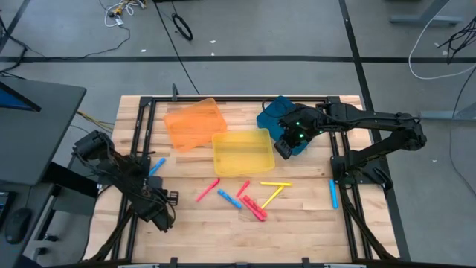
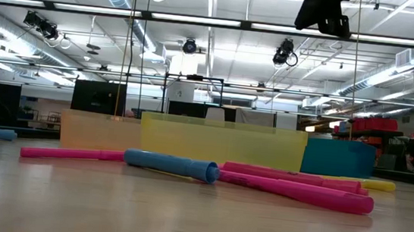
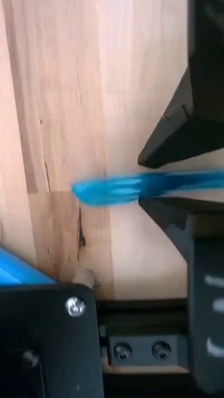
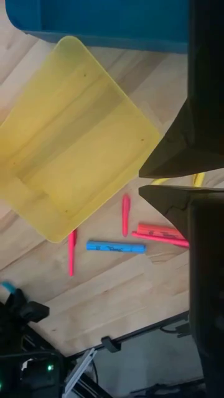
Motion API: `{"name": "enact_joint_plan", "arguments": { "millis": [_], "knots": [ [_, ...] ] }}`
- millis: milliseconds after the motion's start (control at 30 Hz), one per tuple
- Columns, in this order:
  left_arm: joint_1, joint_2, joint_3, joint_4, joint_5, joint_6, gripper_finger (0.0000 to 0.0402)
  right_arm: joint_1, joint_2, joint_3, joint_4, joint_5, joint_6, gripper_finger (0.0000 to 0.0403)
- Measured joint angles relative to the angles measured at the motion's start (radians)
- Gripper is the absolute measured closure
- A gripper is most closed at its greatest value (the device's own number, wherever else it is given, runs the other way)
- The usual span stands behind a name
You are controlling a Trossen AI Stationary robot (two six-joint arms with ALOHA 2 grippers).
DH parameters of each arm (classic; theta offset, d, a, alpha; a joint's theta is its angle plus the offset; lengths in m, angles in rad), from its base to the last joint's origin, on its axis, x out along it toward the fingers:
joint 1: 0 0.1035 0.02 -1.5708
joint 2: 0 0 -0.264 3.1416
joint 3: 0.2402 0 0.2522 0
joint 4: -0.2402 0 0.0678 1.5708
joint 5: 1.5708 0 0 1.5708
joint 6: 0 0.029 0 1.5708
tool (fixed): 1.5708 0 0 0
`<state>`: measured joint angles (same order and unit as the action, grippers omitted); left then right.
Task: Pick & Place Markers
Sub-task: Put the blue pen into the blue bin
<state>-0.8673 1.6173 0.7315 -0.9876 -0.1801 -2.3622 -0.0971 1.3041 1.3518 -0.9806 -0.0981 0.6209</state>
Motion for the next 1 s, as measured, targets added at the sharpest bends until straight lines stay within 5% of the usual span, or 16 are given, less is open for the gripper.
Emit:
{"name": "enact_joint_plan", "arguments": {
  "millis": [200, 500, 700, 1000],
  "knots": [
    [-0.014, -0.001, 0.003, 0.007, -0.010, 0.051, 0.0362, 0.000, 0.000, 0.000, 0.000, 0.000, 0.000, 0.0369],
    [-0.012, -0.056, 0.024, 0.042, -0.016, 0.138, 0.0342, 0.000, 0.000, 0.000, 0.000, 0.000, 0.000, 0.0369],
    [-0.011, -0.119, 0.061, 0.009, -0.069, 0.176, 0.0363, 0.000, 0.000, 0.000, 0.001, 0.000, -0.005, 0.0369],
    [-0.007, -0.205, 0.180, -0.170, -0.173, 0.175, 0.0351, 0.000, 0.000, 0.000, 0.021, 0.000, 0.000, 0.0369]
  ]
}}
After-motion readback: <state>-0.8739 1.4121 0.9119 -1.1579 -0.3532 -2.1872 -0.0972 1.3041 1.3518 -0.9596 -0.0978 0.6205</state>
